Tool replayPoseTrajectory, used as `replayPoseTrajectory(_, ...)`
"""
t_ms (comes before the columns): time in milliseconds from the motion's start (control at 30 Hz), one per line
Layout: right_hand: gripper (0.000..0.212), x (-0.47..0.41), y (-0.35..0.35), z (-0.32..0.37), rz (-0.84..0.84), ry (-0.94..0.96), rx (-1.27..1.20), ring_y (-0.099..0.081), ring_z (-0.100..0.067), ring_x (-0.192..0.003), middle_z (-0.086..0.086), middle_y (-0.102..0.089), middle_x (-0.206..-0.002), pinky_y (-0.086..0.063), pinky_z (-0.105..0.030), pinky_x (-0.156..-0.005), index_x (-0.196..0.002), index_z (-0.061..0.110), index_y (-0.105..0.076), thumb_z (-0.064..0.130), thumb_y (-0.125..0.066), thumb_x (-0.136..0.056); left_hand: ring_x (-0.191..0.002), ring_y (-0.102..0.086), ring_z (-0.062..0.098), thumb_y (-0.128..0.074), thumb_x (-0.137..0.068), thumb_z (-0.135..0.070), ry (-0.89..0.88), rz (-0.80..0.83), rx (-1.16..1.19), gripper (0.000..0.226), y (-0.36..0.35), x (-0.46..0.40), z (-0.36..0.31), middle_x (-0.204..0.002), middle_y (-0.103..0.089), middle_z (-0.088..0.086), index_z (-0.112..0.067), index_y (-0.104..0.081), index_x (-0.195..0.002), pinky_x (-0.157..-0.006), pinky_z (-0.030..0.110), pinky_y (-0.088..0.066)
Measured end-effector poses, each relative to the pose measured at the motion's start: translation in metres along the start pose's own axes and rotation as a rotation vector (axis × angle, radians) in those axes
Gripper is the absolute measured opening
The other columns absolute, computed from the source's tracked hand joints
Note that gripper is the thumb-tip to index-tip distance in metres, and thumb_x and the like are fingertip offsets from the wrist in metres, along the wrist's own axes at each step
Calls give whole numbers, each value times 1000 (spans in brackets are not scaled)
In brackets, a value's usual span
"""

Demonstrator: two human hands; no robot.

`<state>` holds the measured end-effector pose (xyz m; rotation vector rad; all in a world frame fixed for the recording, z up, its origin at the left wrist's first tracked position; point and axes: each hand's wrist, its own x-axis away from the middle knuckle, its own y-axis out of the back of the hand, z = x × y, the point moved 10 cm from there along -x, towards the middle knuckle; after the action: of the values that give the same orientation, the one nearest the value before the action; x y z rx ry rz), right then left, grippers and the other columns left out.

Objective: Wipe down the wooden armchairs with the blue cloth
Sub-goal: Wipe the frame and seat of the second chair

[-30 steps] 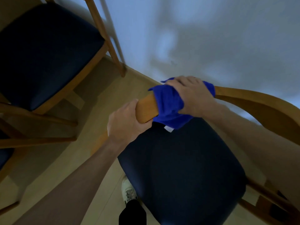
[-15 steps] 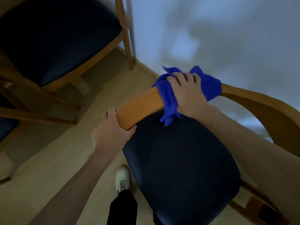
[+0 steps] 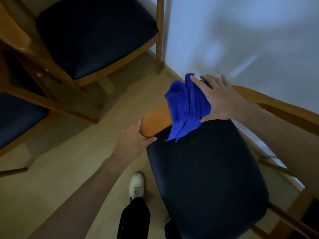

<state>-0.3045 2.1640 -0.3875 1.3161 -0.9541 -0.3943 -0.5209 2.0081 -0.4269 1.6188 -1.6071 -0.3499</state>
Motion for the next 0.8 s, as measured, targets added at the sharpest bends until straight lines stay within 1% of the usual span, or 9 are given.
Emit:
replayPoseTrajectory(100,102,-8,11,41,-100,23,79,-44,-32,-122,-9,-44,-135,-32,-51,-108,-144,17,-29,48,-82,-62,-77,-49,10,-81,-72,-44,-14,4,22,56,3,-1,-2,-81,-46,-19,-21,-52,-114,-56,17,-30)
replayPoseTrajectory(167,94,-13,16,89,-114,111,50,-46,-30,-118,-6,-47,-131,-35,-49,-103,-138,18,-34,43,-81,-60,-73,-50,7,-82,-72,-38,-1,13,57,51,2,-1,-2,-80,-48,-21,-26,-51,-110,-56,14,-30)
replayPoseTrajectory(300,82,-9,19,184,-179,338,31,-50,-28,-111,-3,-52,-123,-37,-49,-98,-130,17,-44,45,-80,-61,-61,-54,17,-74,-71,-11,55,33,64,24,5,0,7,-63,-57,-7,-12,-51,-77,-49,17,-34)
replayPoseTrajectory(400,79,-8,21,174,-185,400,-6,-51,-23,-111,2,-53,-124,-38,-43,-98,-131,22,-45,48,-78,-65,-62,-54,13,-74,-73,-12,75,44,121,21,7,7,11,-65,-58,-3,-14,-53,-75,-53,23,-40)
replayPoseTrajectory(467,82,-12,22,144,-142,381,-23,-52,-19,-111,5,-53,-124,-41,-39,-97,-133,26,-44,59,-75,-64,-77,-62,13,-77,-74,-16,92,45,145,21,9,12,13,-81,-66,-3,-15,-61,-88,-66,26,-50)
replayPoseTrajectory(533,84,-15,23,116,-106,332,-28,-53,-20,-110,5,-53,-122,-42,-39,-97,-132,27,-42,58,-77,-62,-105,-61,10,-78,-76,-21,137,68,197,50,10,16,23,-116,-66,-4,-18,-58,-121,-92,31,-51)
replayPoseTrajectory(600,86,-13,22,98,-94,272,-22,-53,-21,-109,4,-53,-120,-40,-38,-99,-132,26,-42,55,-78,-60,-126,-48,5,-79,-74,-29,136,61,288,85,18,22,29,-142,-50,-8,-22,-35,-146,-105,30,-41)
replayPoseTrajectory(700,89,-12,21,107,-101,173,42,-50,-26,-113,-1,-51,-124,-36,-45,-104,-131,20,-40,47,-82,-58,-142,-18,3,-79,-65,-52,-30,-3,148,118,31,23,3,-159,-19,-10,-30,-4,-153,-111,28,-23)
replayPoseTrajectory(800,97,-14,14,156,-76,184,39,-42,-28,-127,-4,-46,-137,-25,-49,-113,-139,15,-36,40,-82,-58,-149,1,19,-78,-60,-62,-152,-38,-166,135,18,11,-35,-162,-2,3,-13,5,-154,-120,35,-9)
